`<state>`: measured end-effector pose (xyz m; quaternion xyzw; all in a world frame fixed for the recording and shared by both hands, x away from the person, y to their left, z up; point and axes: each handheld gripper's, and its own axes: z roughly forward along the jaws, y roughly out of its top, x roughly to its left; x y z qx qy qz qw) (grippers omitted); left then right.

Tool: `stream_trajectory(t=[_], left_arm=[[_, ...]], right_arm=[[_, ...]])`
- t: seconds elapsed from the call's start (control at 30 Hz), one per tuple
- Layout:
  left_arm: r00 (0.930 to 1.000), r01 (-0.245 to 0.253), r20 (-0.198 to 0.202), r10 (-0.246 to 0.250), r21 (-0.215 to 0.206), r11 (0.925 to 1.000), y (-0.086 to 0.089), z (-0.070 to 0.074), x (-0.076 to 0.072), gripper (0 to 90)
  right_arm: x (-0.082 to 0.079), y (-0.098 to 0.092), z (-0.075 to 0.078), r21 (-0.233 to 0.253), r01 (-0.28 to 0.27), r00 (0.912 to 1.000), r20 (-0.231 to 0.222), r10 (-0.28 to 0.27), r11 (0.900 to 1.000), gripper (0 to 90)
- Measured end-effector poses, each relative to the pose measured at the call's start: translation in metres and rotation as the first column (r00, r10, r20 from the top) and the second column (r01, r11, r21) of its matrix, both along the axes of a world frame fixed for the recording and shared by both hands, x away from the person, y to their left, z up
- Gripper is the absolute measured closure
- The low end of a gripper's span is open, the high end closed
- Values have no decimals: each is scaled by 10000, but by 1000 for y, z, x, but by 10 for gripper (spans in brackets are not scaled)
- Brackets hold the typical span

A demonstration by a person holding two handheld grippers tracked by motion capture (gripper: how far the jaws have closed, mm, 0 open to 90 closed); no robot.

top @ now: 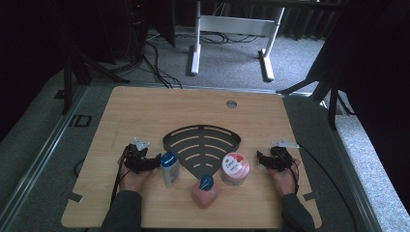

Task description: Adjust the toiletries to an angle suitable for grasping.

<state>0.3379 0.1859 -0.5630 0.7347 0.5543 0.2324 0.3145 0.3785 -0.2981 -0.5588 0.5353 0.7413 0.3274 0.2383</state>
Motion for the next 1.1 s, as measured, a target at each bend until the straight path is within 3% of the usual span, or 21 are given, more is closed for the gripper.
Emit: stream_trajectory(t=[0.1, 0.2, 0.4, 0.63, 0.8, 0.97, 1.1], left_arm=[[10000, -80, 35, 80, -44, 10000, 3, 2, -3, 383], [9998, -165, -58, 164, -20, 9999, 7, 4, -4, 441], [9997, 7, -260, -10, -108, 9999, 6, 6, -7, 456], [9994, 329, -49, -334, -828, 9960, 10, 17, -19, 703], [9980, 631, 60, -628, -1019, 9928, 9, 25, -30, 898], [9929, 1180, 283, -1159, -921, 9887, 1, 32, -43, 900], [9914, 1280, 401, -1247, -960, 9871, -2, 35, -52, 885]], right_arm=[[0, 0, 0, -3, -24, 10000, -1, 24, 10000, 312], [0, 1, 0, 2, -61, 10000, -18, 61, 10000, 300], [-1, 1, 0, -31, -132, 9999, -45, 132, 9999, 269], [-3, 1, 0, -16, -202, 9998, -20, 202, 9998, 298], [-3, 1, 0, -16, -205, 9998, -20, 205, 9998, 298], [-3, 1, 0, -18, -207, 9998, -19, 207, 9998, 298], [-3, 1, 0, -18, -209, 9998, -19, 209, 9998, 298]])
